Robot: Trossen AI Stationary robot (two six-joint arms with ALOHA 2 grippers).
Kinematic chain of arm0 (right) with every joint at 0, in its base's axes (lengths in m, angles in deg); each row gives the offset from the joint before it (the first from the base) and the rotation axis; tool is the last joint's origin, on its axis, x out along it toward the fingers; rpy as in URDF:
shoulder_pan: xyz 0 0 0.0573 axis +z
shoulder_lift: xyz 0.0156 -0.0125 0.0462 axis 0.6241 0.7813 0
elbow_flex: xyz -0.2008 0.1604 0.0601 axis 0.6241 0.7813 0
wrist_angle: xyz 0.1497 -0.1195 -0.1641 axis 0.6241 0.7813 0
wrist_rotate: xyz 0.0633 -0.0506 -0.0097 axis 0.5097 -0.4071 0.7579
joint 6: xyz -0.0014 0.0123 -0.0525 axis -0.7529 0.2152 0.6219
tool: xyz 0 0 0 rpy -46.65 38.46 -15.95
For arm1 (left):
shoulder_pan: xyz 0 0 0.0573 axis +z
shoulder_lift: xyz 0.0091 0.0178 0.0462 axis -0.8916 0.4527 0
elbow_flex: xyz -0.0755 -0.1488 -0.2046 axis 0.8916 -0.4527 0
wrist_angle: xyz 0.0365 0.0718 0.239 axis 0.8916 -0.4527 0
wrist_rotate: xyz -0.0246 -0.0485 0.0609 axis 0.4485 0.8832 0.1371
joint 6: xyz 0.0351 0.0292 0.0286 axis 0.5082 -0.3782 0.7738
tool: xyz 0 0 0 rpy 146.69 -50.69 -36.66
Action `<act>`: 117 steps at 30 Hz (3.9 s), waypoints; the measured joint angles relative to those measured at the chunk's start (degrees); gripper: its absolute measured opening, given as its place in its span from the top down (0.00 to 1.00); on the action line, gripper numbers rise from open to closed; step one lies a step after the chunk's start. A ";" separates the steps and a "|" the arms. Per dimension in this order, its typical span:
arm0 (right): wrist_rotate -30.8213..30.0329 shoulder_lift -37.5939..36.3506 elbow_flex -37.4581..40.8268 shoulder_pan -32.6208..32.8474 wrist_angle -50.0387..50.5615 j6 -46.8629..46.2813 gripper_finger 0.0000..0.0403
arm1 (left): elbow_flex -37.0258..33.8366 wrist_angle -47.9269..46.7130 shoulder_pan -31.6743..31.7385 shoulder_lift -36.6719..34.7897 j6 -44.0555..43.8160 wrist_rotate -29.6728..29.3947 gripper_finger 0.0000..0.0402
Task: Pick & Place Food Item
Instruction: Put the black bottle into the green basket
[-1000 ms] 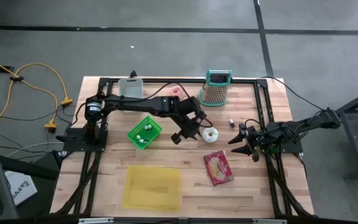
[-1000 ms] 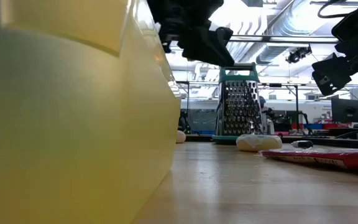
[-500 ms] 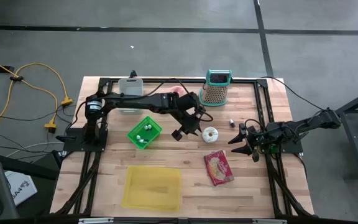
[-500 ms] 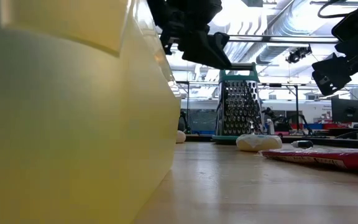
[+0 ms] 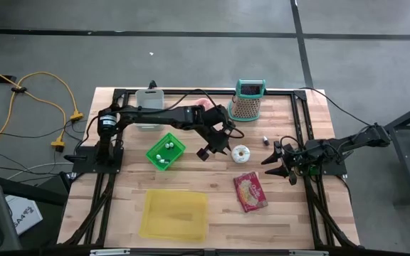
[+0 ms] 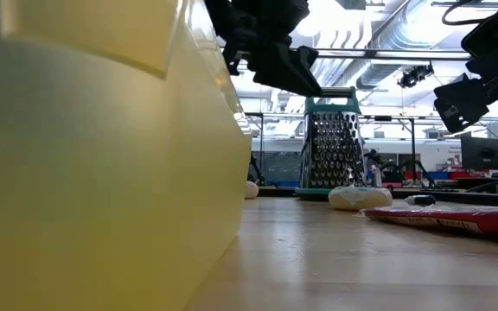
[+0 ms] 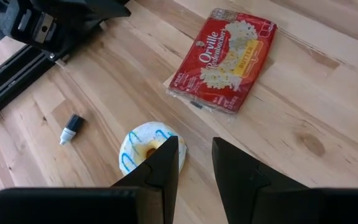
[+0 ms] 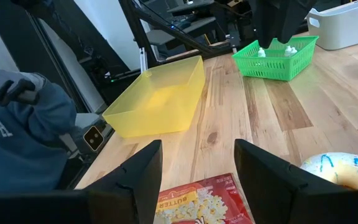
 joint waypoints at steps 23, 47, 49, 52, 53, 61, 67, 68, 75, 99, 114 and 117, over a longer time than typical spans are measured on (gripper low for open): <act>-23.97 2.86 -1.63 -0.01 1.03 0.36 0.53 | 0.00 2.81 0.00 0.00 -10.73 -1.51 0.77; -38.49 26.87 -22.71 -0.04 33.42 -16.21 0.53 | 0.02 3.04 0.00 0.00 -11.97 -1.57 0.77; -38.47 28.79 -22.75 -0.24 35.93 -22.00 0.53 | 0.02 3.04 0.00 -0.01 -11.96 -1.57 0.77; -37.34 30.96 -22.73 -1.32 38.95 -28.62 0.53 | 0.02 3.04 0.00 -0.02 -11.78 -1.59 0.77; -37.24 31.69 -22.73 -1.75 39.55 -30.18 0.53 | 0.02 3.04 0.00 0.00 -11.78 -1.59 0.77; -33.66 38.30 -22.75 -7.16 40.13 -34.81 0.53 | 0.02 3.02 0.00 -0.02 -11.80 -1.58 0.77; -30.21 45.59 -22.75 -11.50 39.96 -34.83 0.53 | 0.02 3.02 0.00 -0.01 -11.82 -1.58 0.77; -29.79 46.65 -22.75 -12.11 39.97 -34.82 0.53 | 0.02 3.02 0.00 -0.01 -11.82 -1.58 0.77; -28.03 51.46 -22.77 -14.67 39.43 -34.44 0.53 | 0.02 3.02 0.00 0.00 -11.92 -1.57 0.77; -28.91 62.98 -22.95 -14.82 29.75 -34.77 0.53 | 0.02 2.97 0.00 -0.01 -11.97 -1.58 0.77; -28.48 62.97 -22.93 -17.81 29.33 -34.95 0.53 | 0.04 2.97 0.00 -0.02 -11.97 -1.57 0.77; -28.46 62.97 -22.91 -17.84 29.29 -35.05 0.53 | 0.02 2.95 0.00 0.00 -11.97 -1.57 0.77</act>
